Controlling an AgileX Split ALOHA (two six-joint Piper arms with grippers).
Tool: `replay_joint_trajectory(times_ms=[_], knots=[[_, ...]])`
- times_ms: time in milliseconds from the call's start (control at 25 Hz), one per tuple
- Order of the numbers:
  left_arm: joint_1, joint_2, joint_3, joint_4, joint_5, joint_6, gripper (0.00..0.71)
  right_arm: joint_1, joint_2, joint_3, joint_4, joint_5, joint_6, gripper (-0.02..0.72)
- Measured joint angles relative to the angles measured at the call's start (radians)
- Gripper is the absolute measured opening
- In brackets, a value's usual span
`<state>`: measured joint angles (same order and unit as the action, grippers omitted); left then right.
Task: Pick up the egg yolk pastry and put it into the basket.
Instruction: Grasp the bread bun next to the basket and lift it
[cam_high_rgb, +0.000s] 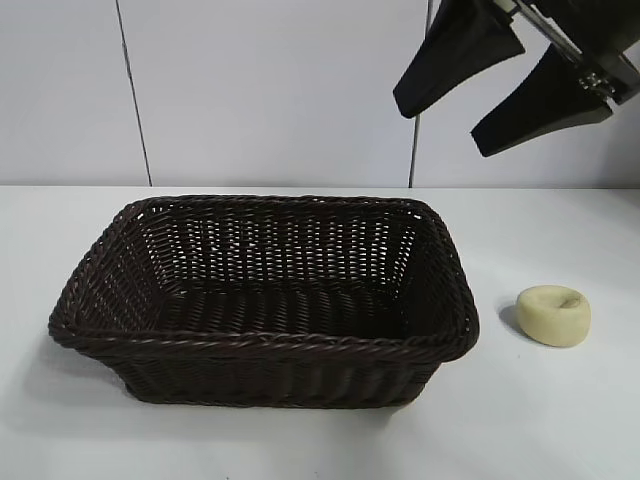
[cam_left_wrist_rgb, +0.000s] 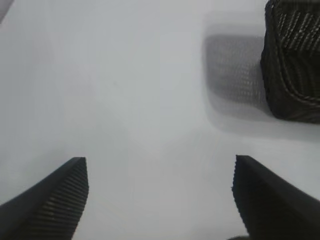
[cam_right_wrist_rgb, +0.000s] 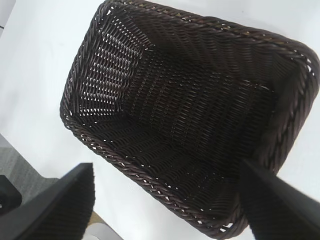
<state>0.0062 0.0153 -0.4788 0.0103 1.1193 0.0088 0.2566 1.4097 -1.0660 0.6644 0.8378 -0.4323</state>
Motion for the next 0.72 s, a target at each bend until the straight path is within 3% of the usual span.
replay_joint_trajectory(times_ms=[200, 320, 560, 720], knots=[[0.0, -0.028, 0.0, 0.0, 0.006, 0.0, 0.574, 0.0, 0.0, 0.0, -0.009, 0.0, 0.053, 0.568], [0.0, -0.028, 0.0, 0.0, 0.006, 0.0, 0.574, 0.0, 0.0, 0.0, -0.044, 0.0, 0.101, 0.568], [0.0, -0.028, 0.0, 0.0, 0.006, 0.0, 0.574, -0.011, 0.0, -0.04, -0.212, 0.011, 0.243, 0.568], [0.0, -0.028, 0.0, 0.0, 0.006, 0.0, 0.574, -0.094, 0.0, -0.065, -0.276, 0.038, 0.277, 0.568]])
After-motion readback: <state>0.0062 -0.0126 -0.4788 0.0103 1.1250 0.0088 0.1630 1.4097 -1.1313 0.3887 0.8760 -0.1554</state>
